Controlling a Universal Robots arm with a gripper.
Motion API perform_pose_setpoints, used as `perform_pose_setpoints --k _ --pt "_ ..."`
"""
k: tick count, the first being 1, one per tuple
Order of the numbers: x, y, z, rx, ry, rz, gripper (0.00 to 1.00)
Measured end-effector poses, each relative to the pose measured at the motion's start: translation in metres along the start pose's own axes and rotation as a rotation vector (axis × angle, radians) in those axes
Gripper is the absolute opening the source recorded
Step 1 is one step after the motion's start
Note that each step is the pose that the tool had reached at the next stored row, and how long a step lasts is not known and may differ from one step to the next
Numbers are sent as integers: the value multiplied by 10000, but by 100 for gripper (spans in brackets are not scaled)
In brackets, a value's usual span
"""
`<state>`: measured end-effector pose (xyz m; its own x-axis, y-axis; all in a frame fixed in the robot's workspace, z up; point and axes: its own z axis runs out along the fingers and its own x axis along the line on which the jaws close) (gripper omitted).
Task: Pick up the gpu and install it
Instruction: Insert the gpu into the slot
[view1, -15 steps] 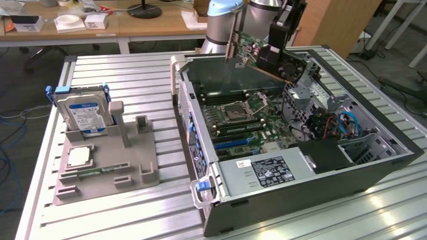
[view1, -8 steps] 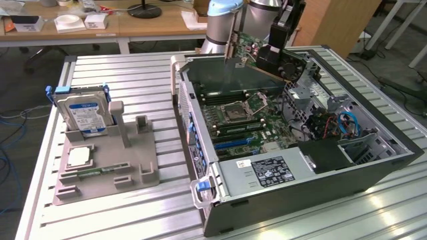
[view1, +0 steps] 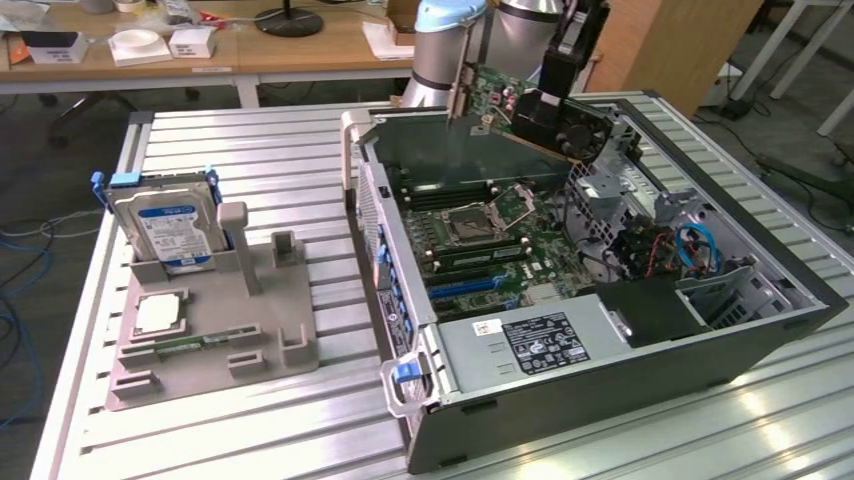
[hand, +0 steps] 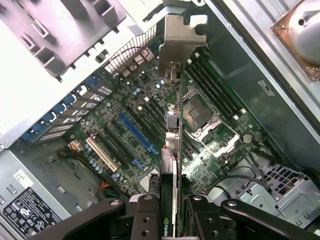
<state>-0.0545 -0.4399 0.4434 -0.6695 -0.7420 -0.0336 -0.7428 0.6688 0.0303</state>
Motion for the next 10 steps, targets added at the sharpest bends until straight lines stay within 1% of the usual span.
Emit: perform_pose_setpoints --k 10 --pt "0 0 0 -50 -15 -609 26"
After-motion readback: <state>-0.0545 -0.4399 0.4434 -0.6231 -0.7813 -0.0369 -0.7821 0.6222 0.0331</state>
